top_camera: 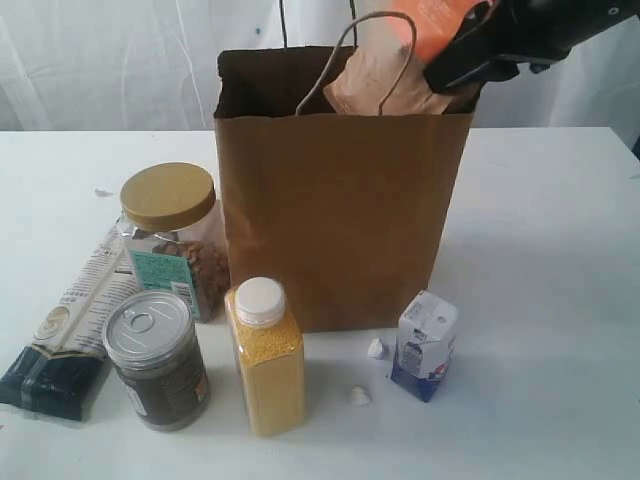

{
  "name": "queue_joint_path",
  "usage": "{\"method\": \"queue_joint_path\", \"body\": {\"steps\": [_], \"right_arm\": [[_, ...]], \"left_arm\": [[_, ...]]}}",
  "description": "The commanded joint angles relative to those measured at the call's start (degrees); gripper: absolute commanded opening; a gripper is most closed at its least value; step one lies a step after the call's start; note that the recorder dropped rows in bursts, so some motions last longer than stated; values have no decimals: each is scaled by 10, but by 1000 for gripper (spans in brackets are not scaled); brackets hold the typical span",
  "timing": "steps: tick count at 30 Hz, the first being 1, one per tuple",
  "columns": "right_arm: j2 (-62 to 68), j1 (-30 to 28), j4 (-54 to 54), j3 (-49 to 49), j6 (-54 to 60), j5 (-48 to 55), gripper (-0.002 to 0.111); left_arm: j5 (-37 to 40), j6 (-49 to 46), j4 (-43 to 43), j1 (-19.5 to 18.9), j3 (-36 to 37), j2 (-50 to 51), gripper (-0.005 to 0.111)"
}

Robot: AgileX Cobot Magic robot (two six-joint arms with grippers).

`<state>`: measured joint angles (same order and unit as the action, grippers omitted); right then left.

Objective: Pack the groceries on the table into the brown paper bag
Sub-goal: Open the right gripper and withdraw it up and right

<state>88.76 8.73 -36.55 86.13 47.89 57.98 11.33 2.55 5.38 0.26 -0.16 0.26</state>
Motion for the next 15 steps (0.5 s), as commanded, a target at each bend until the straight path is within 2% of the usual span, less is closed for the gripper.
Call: {"method": "queue_joint_path", "body": {"steps": [1,6,15], "right_arm": [[-5,-1,-12,6,-6,-13,35],[-5,-1,-12,6,-20,-13,49],[-5,-1,-12,6,-20,-12,49]], "left_arm": [[-2,2,-1,-2,2,-3,0],[-2,2,-1,-2,2,-3,0],[-2,2,-1,-2,2,-3,0]]}}
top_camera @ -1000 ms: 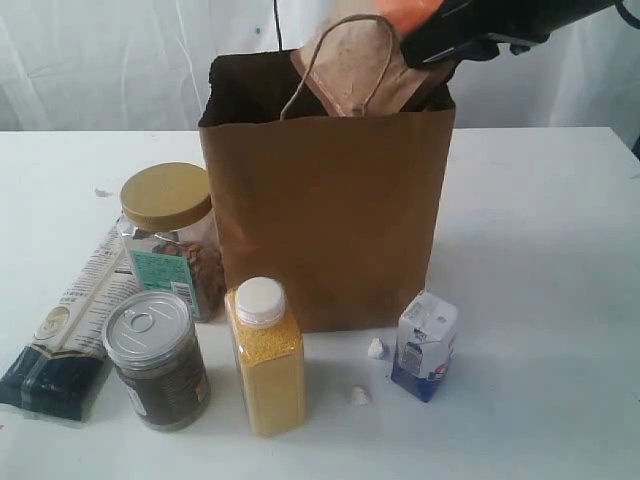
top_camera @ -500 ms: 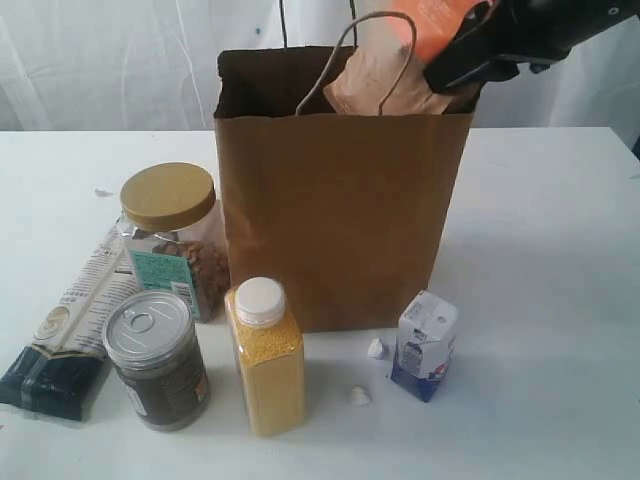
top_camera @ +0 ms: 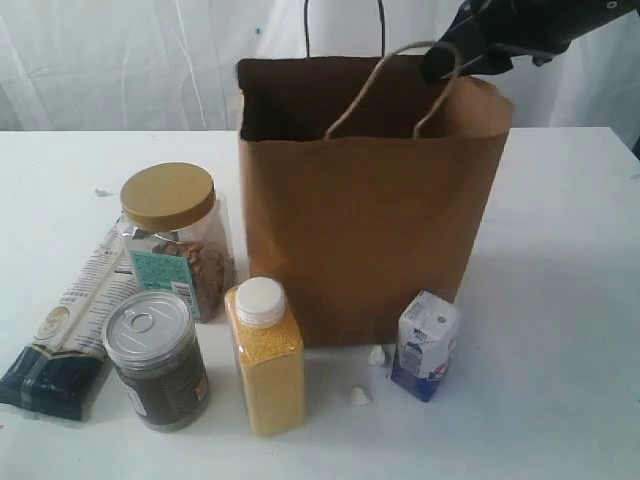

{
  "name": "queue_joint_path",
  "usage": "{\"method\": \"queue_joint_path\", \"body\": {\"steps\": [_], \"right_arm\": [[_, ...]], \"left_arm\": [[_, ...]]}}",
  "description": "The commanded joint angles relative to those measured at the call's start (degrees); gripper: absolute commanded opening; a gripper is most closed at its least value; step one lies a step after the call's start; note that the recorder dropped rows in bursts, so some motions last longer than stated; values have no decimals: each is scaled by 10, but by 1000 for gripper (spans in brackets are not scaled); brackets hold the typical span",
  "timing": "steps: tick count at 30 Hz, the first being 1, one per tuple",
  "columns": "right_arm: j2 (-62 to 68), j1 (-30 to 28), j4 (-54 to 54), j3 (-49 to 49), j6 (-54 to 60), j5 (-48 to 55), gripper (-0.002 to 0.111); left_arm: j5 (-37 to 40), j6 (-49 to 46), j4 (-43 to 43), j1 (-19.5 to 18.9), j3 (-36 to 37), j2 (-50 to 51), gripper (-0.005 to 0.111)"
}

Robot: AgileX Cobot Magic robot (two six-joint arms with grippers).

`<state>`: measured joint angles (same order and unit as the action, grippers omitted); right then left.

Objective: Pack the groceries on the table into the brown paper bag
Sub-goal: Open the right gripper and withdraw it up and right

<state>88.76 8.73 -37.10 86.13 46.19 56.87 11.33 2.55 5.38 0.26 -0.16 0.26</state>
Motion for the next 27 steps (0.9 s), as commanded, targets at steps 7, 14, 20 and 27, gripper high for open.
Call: {"method": "queue_joint_path", "body": {"steps": [7,14,20,27], "right_arm": [[-5,-1,-6,6,-3,11,49],[-26,-1,-7,7,-48,-31,49],[-126,-2,36,7,-65,-116,34],[-246,-2,501,4,-335,-30,14]], "left_arm": [[-2,2,-1,-2,2,-3,0],[-2,2,-1,-2,2,-3,0],[-2,2,-1,-2,2,-3,0],[-2,2,-1,-2,2,-3,0]]}}
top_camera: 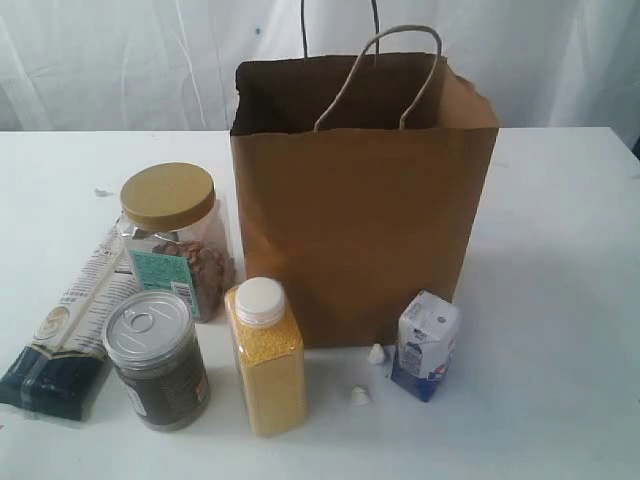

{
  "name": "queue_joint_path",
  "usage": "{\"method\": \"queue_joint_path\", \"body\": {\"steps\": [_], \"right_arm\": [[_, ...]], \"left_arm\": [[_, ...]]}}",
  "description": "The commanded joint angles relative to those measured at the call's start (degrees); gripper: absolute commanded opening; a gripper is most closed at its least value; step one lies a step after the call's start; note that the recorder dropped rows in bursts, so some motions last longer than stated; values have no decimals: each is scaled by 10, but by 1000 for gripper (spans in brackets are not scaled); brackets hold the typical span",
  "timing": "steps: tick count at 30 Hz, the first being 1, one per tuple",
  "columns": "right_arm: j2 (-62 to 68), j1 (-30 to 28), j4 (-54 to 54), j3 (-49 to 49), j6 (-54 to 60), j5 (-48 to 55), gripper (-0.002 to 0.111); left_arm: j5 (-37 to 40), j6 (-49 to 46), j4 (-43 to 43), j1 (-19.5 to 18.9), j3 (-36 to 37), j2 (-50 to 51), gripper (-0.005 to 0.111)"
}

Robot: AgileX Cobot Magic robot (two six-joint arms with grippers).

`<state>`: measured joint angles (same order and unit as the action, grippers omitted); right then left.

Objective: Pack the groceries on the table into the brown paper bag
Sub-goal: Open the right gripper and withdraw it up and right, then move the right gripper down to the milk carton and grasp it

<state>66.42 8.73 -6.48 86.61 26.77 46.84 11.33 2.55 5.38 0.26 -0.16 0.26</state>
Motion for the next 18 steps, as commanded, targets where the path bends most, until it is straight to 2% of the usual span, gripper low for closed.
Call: {"method": "queue_joint_path", "body": {"steps": [1,3,5,8,10,14,18], "right_arm": [[-22,-2,228,-11,-167,106,8],[-22,-2,253,-58,-195,154,0],[-20,-2,239,-128,-240,172,0],[-14,-2,172,-252,-241,168,0],[-5,-2,117,-370,-238,133,0],[-2,-2,51,-513,-219,23,0],[-2,-2,-20,-546,-220,-1,0]], "left_arm": [[-2,2,-1,-2,2,-3,0],[-2,2,-1,-2,2,-3,0],[-2,2,-1,-2,2,-3,0],[-2,2,-1,-2,2,-3,0],[-2,2,-1,-2,2,-3,0],[-2,2,-1,-2,2,-3,0],[-2,2,-1,-2,2,-3,0]]}}
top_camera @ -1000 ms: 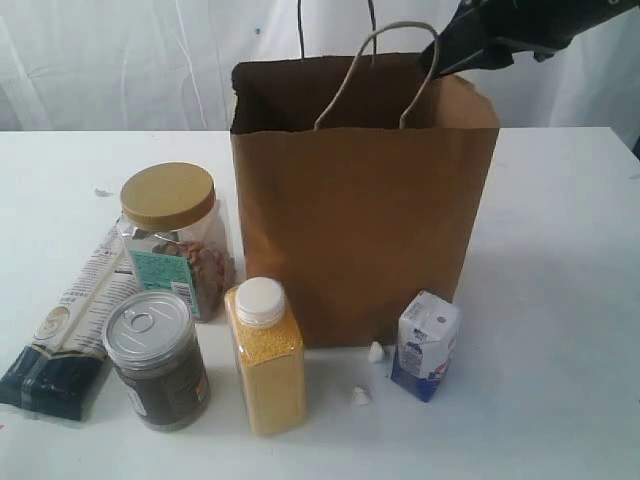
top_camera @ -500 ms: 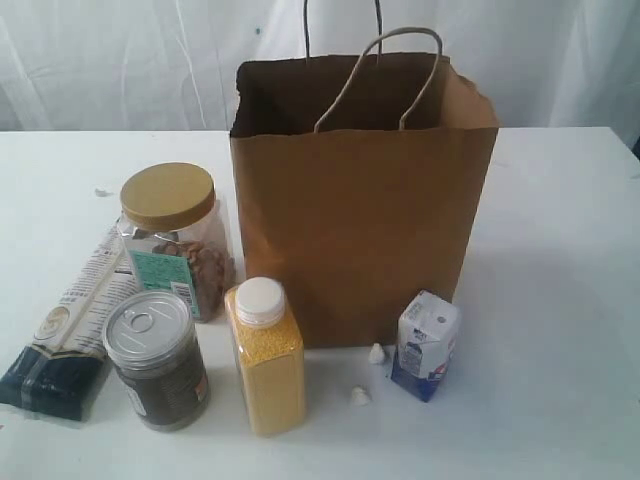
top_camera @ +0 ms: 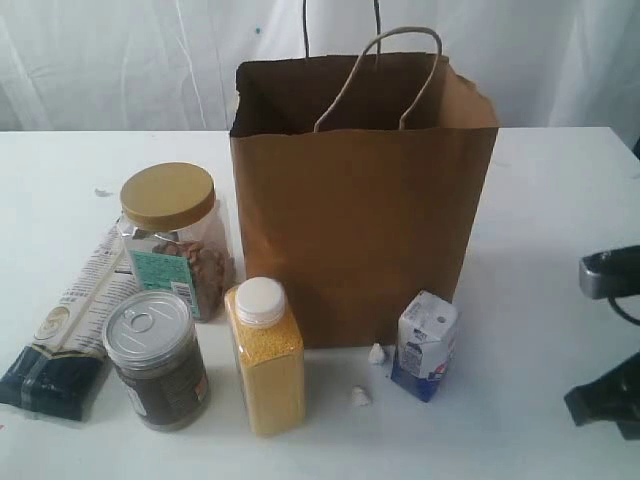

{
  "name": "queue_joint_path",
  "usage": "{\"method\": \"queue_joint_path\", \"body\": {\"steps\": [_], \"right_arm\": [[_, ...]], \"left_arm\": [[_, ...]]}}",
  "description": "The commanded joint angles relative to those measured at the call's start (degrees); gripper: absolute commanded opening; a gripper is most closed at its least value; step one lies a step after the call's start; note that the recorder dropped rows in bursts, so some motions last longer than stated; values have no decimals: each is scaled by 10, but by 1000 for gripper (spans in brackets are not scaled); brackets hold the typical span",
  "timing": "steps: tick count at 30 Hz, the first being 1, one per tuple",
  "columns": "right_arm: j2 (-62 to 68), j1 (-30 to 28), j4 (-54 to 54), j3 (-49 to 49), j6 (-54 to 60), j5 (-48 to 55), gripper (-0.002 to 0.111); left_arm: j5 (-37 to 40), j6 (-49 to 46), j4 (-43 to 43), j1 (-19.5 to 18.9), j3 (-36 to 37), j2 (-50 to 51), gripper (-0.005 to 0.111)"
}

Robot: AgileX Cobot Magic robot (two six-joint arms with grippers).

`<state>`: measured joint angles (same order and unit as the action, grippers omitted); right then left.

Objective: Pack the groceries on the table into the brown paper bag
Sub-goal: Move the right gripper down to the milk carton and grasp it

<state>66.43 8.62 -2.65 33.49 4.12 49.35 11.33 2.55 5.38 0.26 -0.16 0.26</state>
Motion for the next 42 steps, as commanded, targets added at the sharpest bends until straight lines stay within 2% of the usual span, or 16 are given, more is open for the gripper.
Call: {"method": "queue_joint_path", "body": {"steps": [1,9,15,23,30,38,42], "right_arm": [[-3,-1,-68,-14,7,-27,0],[-13,0,-143,-14,13,-14,0],[-16,0,-204,-14,86,2,0],[-19,0,-325,5,266,55,0],[-78,0,-451,13,427,59,0],[-224,0,-452,12,502,23,0],[-301,0,-414,-12,495,-45,0]], "left_arm": [[-2,2,-1,-2,2,-3,0],[-2,2,-1,-2,2,-3,0],[-2,2,-1,-2,2,-3,0],[-2,2,-1,-2,2,-3,0],[-2,2,-1,-2,2,-3,0],[-2,1,-1,-2,2,-3,0],[-2,1,-1,-2,2,-3,0]]}}
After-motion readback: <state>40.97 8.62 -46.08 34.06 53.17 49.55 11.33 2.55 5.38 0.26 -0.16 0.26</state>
